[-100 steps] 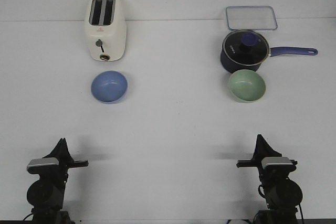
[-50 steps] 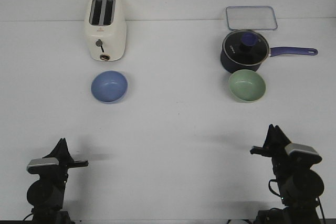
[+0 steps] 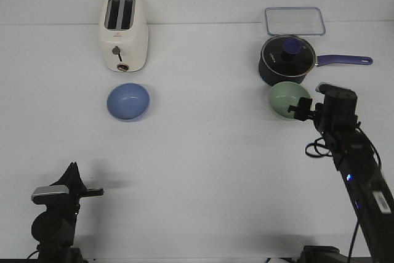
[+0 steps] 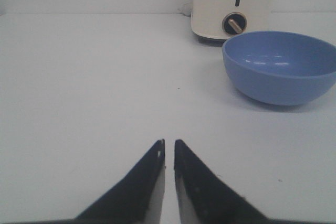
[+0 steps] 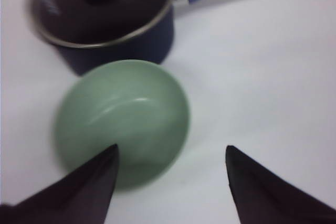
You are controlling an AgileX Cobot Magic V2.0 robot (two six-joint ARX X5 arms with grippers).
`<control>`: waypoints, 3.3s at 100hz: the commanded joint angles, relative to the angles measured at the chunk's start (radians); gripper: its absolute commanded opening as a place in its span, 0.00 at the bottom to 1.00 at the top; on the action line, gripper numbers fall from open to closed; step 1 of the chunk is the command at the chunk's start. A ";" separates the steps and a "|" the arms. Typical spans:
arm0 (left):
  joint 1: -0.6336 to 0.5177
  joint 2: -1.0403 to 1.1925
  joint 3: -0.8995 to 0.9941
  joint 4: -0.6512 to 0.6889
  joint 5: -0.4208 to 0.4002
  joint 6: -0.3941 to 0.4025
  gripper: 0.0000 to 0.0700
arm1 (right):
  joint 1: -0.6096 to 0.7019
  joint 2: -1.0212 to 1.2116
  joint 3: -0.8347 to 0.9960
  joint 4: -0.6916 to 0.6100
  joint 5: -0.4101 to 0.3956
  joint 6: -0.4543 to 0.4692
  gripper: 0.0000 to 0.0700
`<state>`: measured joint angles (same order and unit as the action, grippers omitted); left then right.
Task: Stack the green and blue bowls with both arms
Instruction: 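Reach the right gripper forward and grip the rim of the pale green bowl, then drag the green bowl with the right gripper toward the robot, center, then release the green bowl and pull the right gripper back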
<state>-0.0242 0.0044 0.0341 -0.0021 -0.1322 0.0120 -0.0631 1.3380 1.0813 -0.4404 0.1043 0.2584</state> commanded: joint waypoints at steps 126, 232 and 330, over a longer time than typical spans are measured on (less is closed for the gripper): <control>0.001 -0.001 -0.020 0.011 0.000 -0.002 0.02 | -0.010 -0.007 -0.045 0.028 -0.356 0.018 0.00; 0.001 -0.001 -0.020 0.011 0.000 -0.002 0.02 | 0.739 -0.043 -0.343 0.067 -0.156 0.145 0.27; 0.001 -0.001 -0.019 0.012 0.003 -0.006 0.02 | 0.957 -0.870 -0.638 0.192 0.248 -0.021 0.53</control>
<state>-0.0242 0.0044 0.0341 -0.0017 -0.1322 0.0116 0.8845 0.4686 0.4458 -0.2611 0.3454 0.2562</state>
